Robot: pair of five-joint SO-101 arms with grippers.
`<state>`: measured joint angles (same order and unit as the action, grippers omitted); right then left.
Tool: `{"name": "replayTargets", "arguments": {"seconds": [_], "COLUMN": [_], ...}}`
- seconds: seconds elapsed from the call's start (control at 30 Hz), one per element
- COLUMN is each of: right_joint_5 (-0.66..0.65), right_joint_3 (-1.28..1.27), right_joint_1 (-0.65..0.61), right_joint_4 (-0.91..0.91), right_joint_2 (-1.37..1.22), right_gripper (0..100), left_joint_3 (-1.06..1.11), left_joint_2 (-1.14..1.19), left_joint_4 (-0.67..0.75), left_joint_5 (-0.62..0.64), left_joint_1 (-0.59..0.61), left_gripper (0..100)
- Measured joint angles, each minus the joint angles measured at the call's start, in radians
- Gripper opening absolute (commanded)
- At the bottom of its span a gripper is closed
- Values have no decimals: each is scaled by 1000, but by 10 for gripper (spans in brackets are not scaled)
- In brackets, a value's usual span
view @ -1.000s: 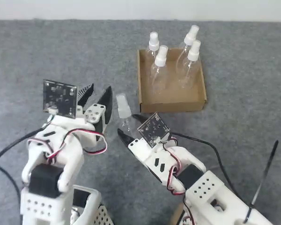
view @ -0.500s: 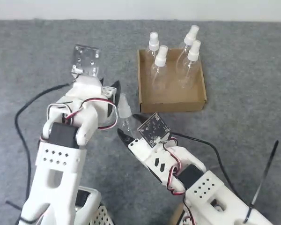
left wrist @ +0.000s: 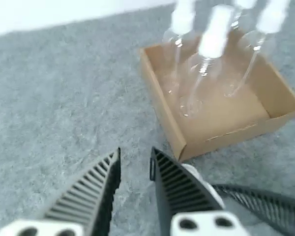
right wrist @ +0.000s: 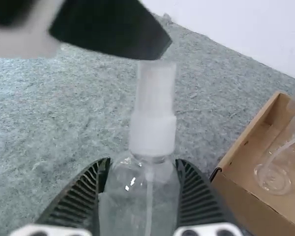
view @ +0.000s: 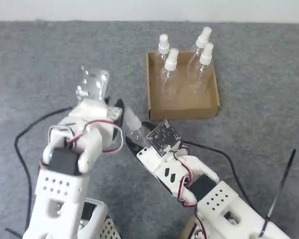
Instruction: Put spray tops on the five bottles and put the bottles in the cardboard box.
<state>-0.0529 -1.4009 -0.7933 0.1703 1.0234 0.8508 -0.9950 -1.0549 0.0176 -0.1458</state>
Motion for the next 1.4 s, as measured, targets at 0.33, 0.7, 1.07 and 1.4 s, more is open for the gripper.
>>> {"name": "replayTargets", "arguments": {"seconds": [0.33,0.7,1.07,1.4], "right_joint_5": [0,0,0,0], "right_joint_3": [-2,2,-2,0], "right_joint_1": [2,0,-2,2], "right_joint_4": [2,0,0,0], "right_joint_2": [-2,0,0,0], "right_gripper": [6,6,6,6], "left_joint_3": [-14,-104,55,-72], "left_joint_2": [-35,-23,-34,-21], "left_joint_4": [-15,-15,75,-25], "left_joint_5": [-26,-28,-34,-15], "left_joint_1": [-64,21,-100,-15], "left_gripper": [85,85,84,88]}}
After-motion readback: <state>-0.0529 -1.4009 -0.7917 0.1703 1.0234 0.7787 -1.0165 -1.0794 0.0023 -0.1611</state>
